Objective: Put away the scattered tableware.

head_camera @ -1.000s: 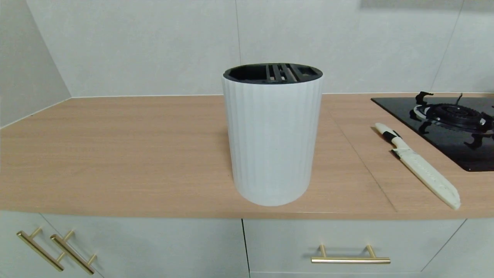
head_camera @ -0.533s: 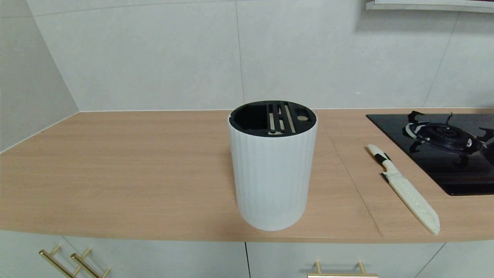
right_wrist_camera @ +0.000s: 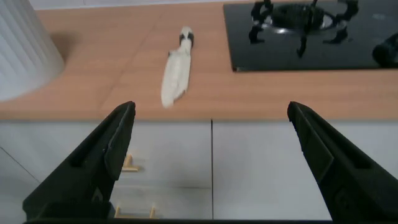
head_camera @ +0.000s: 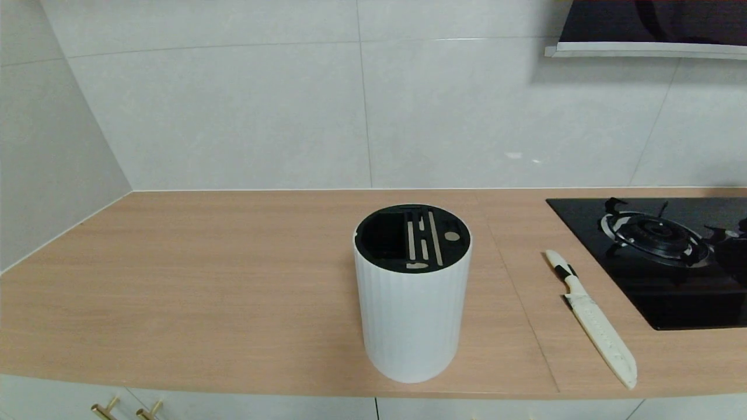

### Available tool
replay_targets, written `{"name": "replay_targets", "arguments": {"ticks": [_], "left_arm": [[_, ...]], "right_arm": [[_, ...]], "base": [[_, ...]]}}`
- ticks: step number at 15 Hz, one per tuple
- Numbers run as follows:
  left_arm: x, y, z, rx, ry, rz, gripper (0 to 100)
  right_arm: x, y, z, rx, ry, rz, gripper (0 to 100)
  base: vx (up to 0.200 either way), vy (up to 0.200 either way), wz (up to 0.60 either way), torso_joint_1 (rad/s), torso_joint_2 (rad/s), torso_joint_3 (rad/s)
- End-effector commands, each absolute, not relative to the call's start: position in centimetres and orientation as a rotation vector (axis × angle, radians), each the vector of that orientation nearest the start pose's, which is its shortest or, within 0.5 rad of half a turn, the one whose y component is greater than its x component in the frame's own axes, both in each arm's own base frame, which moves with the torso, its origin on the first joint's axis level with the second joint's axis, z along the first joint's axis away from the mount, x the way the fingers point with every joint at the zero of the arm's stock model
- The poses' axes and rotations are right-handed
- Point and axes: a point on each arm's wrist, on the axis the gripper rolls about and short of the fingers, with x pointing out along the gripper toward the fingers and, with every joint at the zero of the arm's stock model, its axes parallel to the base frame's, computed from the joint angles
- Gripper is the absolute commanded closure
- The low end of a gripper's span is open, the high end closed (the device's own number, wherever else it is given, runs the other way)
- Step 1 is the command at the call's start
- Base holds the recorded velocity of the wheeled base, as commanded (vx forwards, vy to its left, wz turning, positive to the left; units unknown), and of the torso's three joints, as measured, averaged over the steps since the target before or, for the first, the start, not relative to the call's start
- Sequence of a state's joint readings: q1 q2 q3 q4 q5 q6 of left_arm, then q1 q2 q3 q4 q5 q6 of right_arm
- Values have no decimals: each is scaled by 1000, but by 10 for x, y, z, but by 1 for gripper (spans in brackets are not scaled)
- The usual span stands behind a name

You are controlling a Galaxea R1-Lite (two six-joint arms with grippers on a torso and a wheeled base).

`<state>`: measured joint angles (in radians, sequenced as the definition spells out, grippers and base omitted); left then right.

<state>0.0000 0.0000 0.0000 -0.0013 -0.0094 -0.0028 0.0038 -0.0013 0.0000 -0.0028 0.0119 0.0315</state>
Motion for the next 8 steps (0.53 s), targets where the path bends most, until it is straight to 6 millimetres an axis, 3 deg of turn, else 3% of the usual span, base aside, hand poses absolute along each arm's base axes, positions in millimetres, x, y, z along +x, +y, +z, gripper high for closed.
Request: {"name": "replay_targets", "arguments": {"ticks": [1, 8], "left_arm": [[-23, 0, 76, -3, 0, -9, 0], [-23, 0, 76, -3, 0, -9, 0]], "right_arm": [[-23, 0, 76, 32, -4, 17, 0], [-23, 0, 76, 32, -4, 17, 0]], "base": [[0, 0, 0, 246, -535, -290], [0, 0, 0, 270, -578, -308]]}}
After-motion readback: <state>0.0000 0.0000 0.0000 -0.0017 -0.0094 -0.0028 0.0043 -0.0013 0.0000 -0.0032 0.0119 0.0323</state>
